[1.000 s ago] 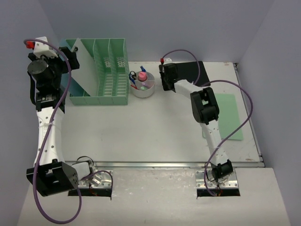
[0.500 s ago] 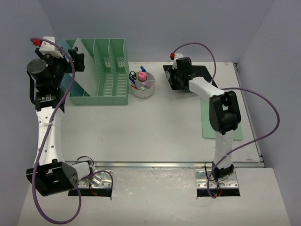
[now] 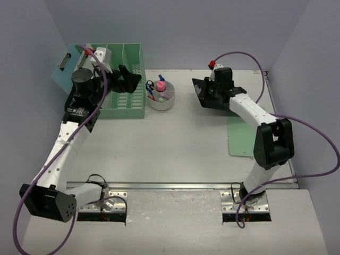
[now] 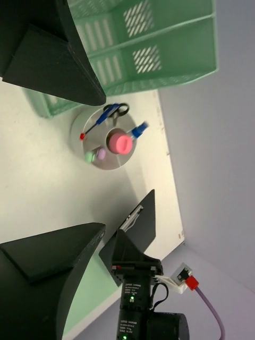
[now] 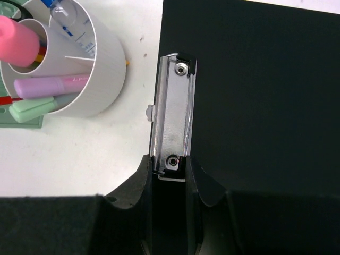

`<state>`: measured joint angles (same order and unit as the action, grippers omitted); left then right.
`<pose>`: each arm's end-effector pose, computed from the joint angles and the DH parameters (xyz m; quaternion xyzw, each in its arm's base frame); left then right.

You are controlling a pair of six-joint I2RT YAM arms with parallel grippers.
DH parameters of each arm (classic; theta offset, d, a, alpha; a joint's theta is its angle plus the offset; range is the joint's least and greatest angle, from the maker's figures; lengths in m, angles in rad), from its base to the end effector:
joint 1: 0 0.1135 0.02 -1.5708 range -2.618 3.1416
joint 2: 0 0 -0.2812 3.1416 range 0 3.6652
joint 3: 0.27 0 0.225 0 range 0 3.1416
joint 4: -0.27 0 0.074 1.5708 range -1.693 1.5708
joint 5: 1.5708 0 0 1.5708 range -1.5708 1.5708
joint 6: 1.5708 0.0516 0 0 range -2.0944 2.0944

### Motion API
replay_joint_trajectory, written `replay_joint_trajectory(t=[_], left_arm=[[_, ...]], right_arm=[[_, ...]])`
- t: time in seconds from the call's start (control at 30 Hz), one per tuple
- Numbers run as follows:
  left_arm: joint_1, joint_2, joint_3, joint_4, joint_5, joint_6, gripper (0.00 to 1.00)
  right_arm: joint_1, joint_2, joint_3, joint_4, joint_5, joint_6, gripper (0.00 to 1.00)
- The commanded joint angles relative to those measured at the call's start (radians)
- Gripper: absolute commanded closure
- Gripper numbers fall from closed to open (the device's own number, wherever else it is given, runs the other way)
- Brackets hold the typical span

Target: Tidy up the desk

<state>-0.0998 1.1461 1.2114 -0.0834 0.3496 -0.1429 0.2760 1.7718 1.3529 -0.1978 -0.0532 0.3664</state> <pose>0.2361 -0.0414 0.4415 0.1067 0.7051 -0.2067 0.6699 0.3851 0.1119 0.2831 0.0279 0.8877 0.1673 0.4281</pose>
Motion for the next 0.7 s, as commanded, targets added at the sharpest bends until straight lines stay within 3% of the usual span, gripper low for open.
replay_joint_trajectory(t=[0.0,0.2,0.4,0.67], left_arm=[[-0.087,0.000,-0.009,-0.061,-0.102,-0.176,0.11],[-0.322,0.029,-0.022,-0.092,-0.239,-0.283,0.11],[-0.432,0.182,0.016,-0.142,-0.268,-0.371,0.13],[-0.521,0.377,0.046,-0.062,-0.255,-0.437,0.18]], right_arm=[[-0.008,-0.092,-0.009,0.017,0.007,0.113,0.99],[-0.015,-0.123,0.000,-0.115,0.052,0.307,0.99],[-0.015,-0.121,0.041,-0.222,0.093,0.476,0.99],[-0.015,-0.127,0.023,-0.310,0.030,0.606,0.99]])
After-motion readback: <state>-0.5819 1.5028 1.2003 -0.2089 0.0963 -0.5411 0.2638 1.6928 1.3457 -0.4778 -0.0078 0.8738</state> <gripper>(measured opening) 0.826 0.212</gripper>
